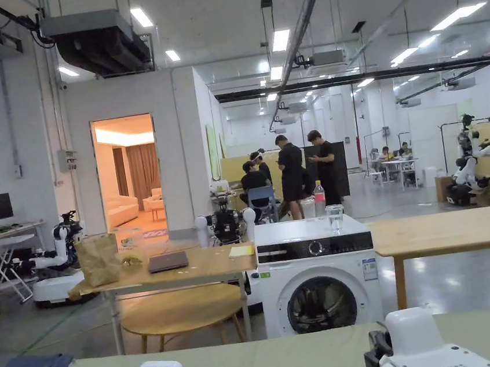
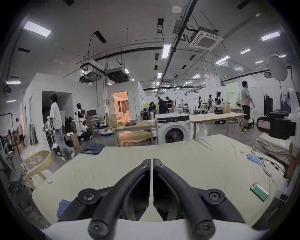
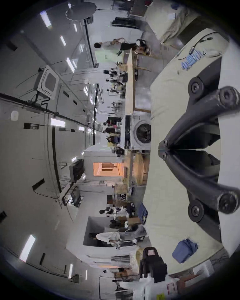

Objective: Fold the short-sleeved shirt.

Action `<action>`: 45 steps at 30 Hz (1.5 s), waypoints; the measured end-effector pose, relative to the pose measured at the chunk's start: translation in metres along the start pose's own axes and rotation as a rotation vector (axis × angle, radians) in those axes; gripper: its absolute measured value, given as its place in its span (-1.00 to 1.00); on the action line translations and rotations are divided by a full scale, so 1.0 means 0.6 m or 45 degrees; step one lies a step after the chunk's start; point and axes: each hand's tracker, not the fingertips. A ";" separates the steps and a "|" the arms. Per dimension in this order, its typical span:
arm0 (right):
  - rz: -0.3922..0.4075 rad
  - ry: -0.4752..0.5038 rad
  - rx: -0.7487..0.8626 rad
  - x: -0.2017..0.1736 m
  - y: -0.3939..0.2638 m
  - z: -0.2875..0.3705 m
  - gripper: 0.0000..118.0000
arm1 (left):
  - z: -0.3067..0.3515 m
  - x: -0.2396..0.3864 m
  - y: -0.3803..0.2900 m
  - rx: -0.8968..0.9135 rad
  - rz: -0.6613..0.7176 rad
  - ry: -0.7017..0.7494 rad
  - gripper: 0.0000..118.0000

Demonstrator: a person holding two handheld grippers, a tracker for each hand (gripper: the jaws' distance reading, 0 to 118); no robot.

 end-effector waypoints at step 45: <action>-0.161 -0.102 -0.109 -0.012 0.026 0.020 0.88 | 0.029 0.007 0.006 0.033 0.104 -0.075 0.88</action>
